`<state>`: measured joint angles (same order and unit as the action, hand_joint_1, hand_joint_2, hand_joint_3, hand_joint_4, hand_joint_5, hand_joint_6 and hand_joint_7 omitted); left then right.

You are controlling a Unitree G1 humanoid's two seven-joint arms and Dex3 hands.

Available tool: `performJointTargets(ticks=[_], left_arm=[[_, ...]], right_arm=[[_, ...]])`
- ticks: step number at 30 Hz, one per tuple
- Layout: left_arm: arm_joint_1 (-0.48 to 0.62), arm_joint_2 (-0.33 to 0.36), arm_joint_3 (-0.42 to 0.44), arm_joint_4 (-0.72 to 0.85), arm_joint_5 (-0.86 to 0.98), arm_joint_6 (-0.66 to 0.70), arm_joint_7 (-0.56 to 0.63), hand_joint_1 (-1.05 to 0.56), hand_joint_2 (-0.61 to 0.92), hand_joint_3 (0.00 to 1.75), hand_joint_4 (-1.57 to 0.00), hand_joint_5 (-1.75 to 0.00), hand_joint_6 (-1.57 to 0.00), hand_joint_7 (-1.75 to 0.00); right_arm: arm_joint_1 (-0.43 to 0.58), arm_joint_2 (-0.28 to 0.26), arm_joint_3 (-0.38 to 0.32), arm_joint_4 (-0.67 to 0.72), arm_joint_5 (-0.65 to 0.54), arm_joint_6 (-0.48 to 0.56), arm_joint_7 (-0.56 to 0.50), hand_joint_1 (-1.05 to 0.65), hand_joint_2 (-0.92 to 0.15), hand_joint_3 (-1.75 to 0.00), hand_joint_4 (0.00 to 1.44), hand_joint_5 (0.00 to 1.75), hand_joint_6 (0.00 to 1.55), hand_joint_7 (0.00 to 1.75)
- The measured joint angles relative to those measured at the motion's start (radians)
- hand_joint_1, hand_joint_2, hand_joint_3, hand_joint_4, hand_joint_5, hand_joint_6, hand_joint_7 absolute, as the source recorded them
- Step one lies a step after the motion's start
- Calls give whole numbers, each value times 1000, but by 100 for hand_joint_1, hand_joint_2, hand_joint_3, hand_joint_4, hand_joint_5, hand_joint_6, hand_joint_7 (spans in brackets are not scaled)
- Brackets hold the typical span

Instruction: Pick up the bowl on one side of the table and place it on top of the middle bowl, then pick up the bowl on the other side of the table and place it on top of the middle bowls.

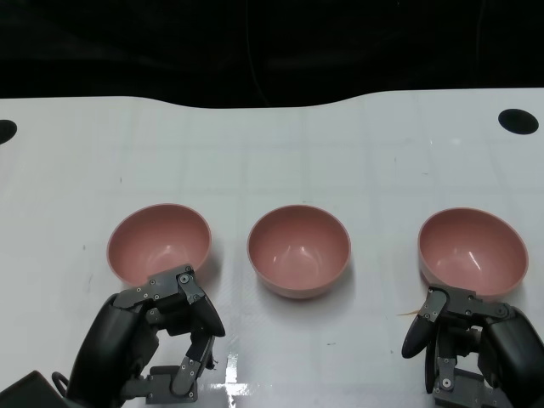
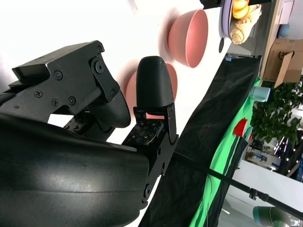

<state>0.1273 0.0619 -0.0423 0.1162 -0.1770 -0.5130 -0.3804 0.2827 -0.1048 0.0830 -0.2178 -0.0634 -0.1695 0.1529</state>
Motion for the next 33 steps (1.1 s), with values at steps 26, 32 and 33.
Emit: performJointTargets(ticks=[26, 32, 33], left_arm=[[0, 0, 0, 0, 0, 0, 0, -21, 41, 127, -84, -170, -76, -147], [0, 0, 0, 0, 0, 0, -1, -22, 41, 128, -84, -170, -76, -147], [0, 0, 0, 0, 0, 0, -2, -22, 41, 128, -84, -170, -76, -148]], right_arm=[[-1, -2, -1, 8, 2, -16, 6, -4, -42, -131, 81, 155, 79, 121], [-7, -4, -7, 18, 21, -52, 14, -8, -52, -97, 59, 131, 62, 96], [-9, -7, -7, 20, 15, -60, 13, -11, -54, -90, 56, 127, 60, 92]])
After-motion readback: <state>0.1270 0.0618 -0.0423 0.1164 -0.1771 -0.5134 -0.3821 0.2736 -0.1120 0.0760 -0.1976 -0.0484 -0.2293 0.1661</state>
